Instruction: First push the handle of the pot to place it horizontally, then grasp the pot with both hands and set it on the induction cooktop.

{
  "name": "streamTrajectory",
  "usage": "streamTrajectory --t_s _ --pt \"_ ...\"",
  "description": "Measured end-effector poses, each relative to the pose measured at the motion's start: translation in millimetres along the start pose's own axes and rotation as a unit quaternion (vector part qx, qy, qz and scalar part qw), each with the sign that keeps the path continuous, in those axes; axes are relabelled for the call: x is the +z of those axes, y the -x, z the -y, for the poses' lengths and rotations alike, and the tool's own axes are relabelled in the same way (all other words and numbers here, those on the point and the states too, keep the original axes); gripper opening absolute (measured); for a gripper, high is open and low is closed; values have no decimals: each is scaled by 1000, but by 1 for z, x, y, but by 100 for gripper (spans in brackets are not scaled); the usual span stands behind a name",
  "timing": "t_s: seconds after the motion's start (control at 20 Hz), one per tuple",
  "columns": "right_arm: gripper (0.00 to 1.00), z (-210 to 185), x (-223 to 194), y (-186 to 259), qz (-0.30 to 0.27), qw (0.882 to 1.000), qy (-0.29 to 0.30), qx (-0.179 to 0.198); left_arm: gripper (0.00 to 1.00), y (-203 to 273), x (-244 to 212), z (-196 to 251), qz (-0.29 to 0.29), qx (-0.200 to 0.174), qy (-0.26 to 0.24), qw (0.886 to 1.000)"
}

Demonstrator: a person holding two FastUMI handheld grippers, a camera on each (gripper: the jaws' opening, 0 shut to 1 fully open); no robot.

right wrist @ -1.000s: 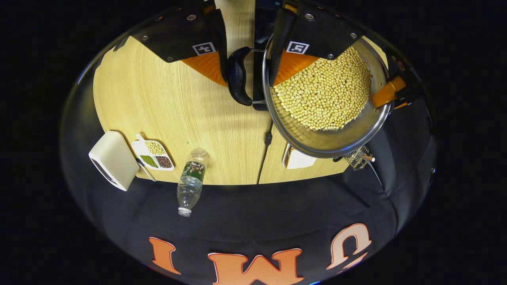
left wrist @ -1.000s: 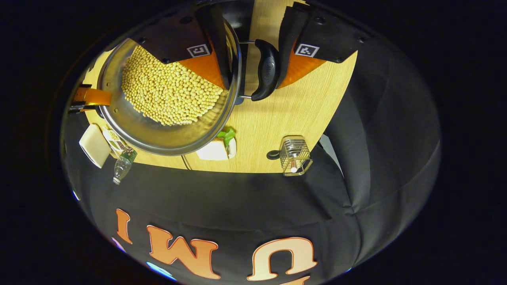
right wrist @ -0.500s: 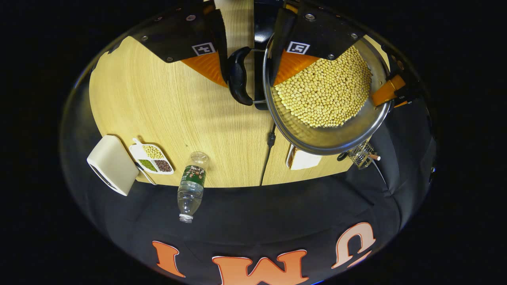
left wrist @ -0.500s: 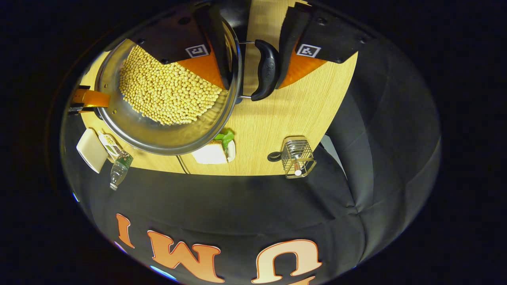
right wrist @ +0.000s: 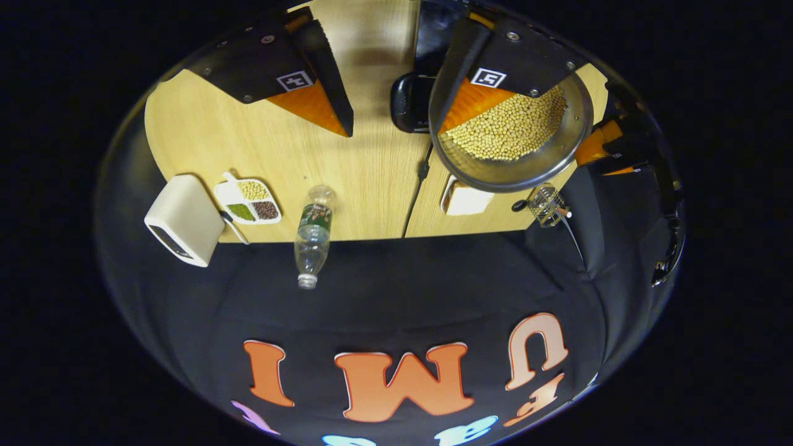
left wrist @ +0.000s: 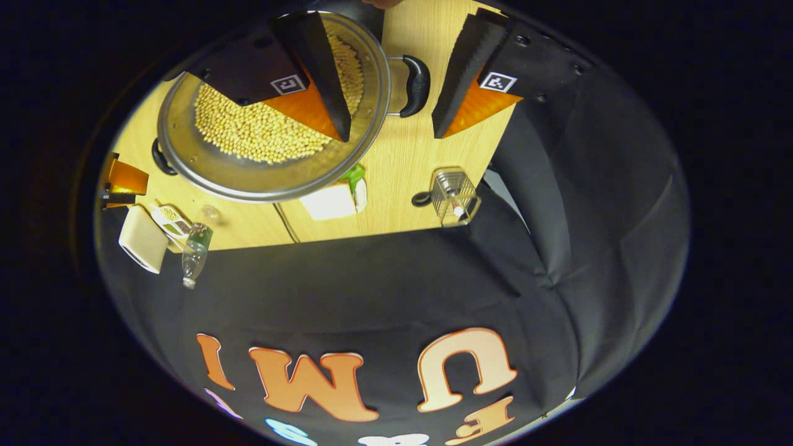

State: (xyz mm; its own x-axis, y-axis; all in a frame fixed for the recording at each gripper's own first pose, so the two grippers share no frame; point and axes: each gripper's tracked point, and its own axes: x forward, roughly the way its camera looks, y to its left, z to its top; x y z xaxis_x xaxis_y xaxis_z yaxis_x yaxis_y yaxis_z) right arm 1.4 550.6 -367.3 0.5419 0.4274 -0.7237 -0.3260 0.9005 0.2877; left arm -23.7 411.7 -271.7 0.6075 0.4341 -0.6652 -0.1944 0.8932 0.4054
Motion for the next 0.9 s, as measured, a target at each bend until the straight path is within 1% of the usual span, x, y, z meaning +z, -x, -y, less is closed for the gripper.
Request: streamTrajectory --t_s 0.05,0.15,0.25,0.4,0.5,0.55,0.6,0.7,0.8,0.85,0.9 --pt "80 8 11 7 18 1000 9 -3 87 8 14 4 15 1 5 1000" --pt "82 28 38 25 57 998 24 -12 88 26 45 11 44 1 21 999" --pt "83 41 67 46 96 995 26 -13 88 45 74 19 73 1 33 997" --pt "84 66 105 88 146 989 28 -8 89 83 125 32 131 -2 46 990" --pt "88 88 129 116 178 984 27 -7 90 106 156 36 169 5 56 984" --pt "88 100 139 129 192 981 23 -7 94 119 169 41 186 5 60 981" --pt "88 111 150 144 204 979 19 -5 95 132 183 44 204 7 66 977" --pt "89 138 167 169 224 974 19 -9 95 156 207 53 234 4 76 969" --pt "91 166 178 197 239 971 24 -14 94 177 229 64 264 -8 89 960" --pt "92 181 183 211 247 968 26 -20 98 190 241 68 281 -13 94 955" --pt "93 199 188 226 257 965 30 -29 92 202 251 71 294 -20 99 950"
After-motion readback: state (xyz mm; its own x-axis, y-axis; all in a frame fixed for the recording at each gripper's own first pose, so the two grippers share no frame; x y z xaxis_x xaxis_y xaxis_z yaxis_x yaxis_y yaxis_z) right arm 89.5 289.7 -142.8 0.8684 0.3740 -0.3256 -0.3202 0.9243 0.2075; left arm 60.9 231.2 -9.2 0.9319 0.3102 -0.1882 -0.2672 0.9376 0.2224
